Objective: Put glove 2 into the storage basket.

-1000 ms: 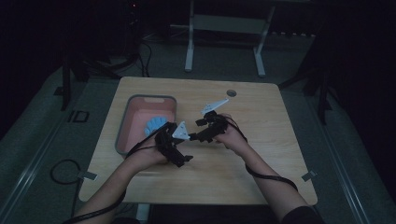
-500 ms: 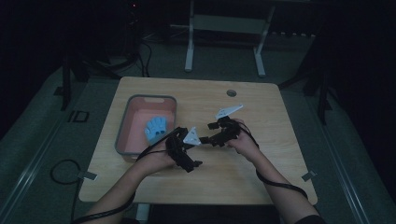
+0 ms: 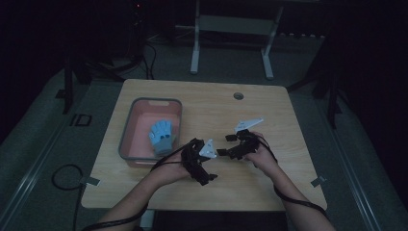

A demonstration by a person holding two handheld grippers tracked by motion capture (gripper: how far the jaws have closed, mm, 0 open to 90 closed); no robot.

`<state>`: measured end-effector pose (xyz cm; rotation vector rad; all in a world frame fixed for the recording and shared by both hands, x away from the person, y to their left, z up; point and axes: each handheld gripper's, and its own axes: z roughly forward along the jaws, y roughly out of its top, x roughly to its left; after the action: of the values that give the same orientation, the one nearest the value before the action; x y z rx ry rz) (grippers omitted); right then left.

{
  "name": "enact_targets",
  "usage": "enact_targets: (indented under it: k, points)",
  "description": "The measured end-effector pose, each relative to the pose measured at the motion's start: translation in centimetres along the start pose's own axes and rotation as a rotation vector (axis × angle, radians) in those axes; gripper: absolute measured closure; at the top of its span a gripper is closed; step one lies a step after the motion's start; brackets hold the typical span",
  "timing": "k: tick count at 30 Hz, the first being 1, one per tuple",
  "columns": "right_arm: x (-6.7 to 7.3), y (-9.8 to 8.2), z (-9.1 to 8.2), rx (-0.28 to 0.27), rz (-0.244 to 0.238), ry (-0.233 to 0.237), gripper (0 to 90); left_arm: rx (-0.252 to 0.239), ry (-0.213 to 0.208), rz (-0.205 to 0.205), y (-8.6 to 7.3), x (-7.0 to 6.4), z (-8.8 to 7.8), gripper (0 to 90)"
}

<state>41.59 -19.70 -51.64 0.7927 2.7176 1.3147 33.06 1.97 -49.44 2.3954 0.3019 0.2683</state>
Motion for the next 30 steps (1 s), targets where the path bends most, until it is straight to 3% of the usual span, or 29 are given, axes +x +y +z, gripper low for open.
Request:
enact_targets:
  k: [2,13,17,30]
  points:
    - [-0.1,-1.0,-0.3,-0.016,0.006,-0.003,15.3,-0.001,0.012,0.024,0.1,-0.6,0.7,2.4]
    - [-0.6,-4.0,-1.2,-0.040,0.032,-0.009,15.4,-0.016,-0.037,0.021,0.0,-1.6,2.6,2.4]
    - [-0.6,-4.8,-1.2,-0.036,0.034,-0.018,15.4,-0.015,-0.057,0.019,-0.1,-2.0,3.3,2.4]
    - [-0.4,-6.6,-1.5,-0.024,0.026,-0.027,15.3,-0.007,-0.068,0.025,-0.6,-2.7,5.1,2.4]
